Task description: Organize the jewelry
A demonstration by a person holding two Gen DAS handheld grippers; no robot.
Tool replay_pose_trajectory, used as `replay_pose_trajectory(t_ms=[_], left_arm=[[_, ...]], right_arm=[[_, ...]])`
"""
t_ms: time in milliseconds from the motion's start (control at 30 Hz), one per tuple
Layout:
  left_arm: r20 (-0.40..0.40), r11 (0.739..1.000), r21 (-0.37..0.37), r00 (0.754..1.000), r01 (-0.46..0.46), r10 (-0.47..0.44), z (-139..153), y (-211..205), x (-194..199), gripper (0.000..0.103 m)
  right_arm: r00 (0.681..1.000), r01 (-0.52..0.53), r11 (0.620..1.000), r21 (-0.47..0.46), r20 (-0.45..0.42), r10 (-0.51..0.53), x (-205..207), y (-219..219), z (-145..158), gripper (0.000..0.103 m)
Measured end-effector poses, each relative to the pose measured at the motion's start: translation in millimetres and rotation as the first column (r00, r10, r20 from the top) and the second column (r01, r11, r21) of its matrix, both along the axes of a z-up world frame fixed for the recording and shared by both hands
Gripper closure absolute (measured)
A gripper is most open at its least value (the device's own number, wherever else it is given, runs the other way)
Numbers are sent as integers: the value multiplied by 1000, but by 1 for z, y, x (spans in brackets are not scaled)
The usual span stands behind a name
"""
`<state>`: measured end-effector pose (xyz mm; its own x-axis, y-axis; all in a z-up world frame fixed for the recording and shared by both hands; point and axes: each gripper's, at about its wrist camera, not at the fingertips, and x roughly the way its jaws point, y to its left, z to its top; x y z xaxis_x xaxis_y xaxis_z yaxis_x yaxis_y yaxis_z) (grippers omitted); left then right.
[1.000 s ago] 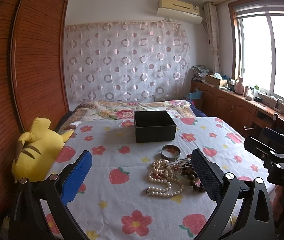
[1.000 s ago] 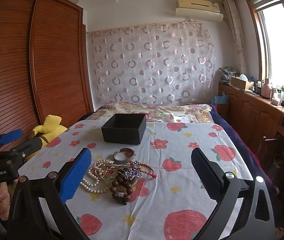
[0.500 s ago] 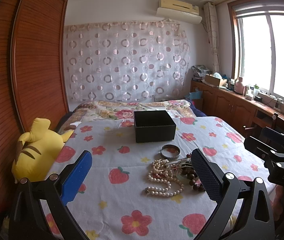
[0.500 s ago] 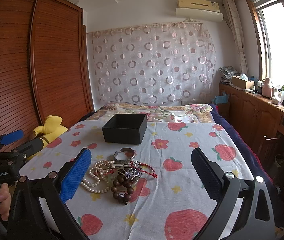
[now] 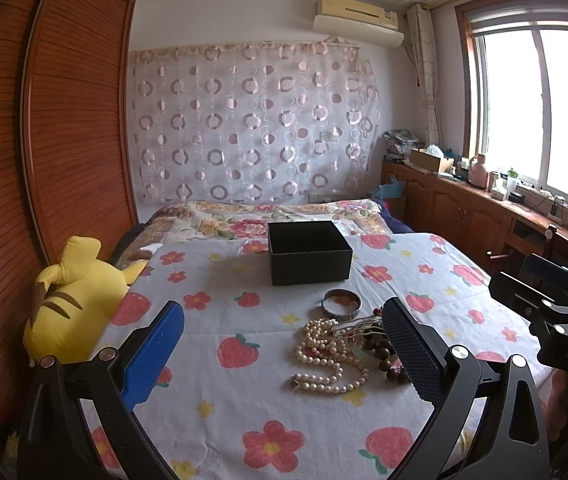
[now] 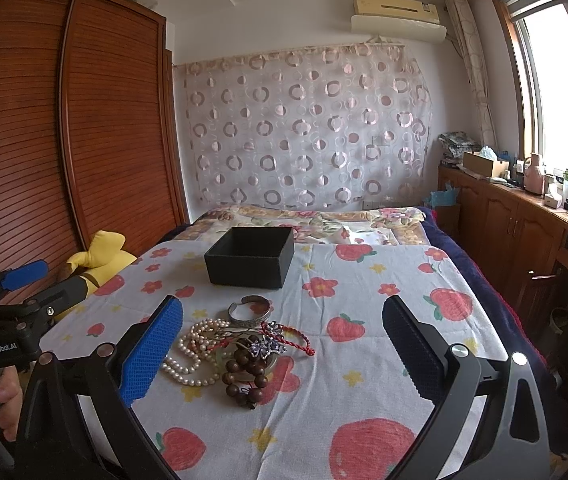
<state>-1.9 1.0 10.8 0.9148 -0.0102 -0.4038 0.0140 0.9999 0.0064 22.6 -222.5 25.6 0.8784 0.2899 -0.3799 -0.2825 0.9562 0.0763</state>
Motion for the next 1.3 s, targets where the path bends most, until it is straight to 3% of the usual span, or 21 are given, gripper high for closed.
replay_pose_trajectory(t_ms=[733, 1167, 1267, 1300], left_arm=[[-24, 1000, 2, 1000, 20, -20, 7, -10, 1, 7], [-199, 994, -12, 974, 108, -108, -55, -10, 31, 7], [-231, 992, -26, 965, 124, -127, -68, -9, 36, 8], [-237, 991, -30, 963, 128, -132, -71, -8, 37, 13]], right_arm=[[1000, -15, 1000, -9, -19, 14, -3, 9, 8, 2], [996, -14, 1000, -23, -89, 12, 23, -24, -27, 2], [993, -21, 999, -25, -115, 18, 30, -29, -37, 8], [992, -24, 999, -28, -128, 21, 33, -30, -41, 11]])
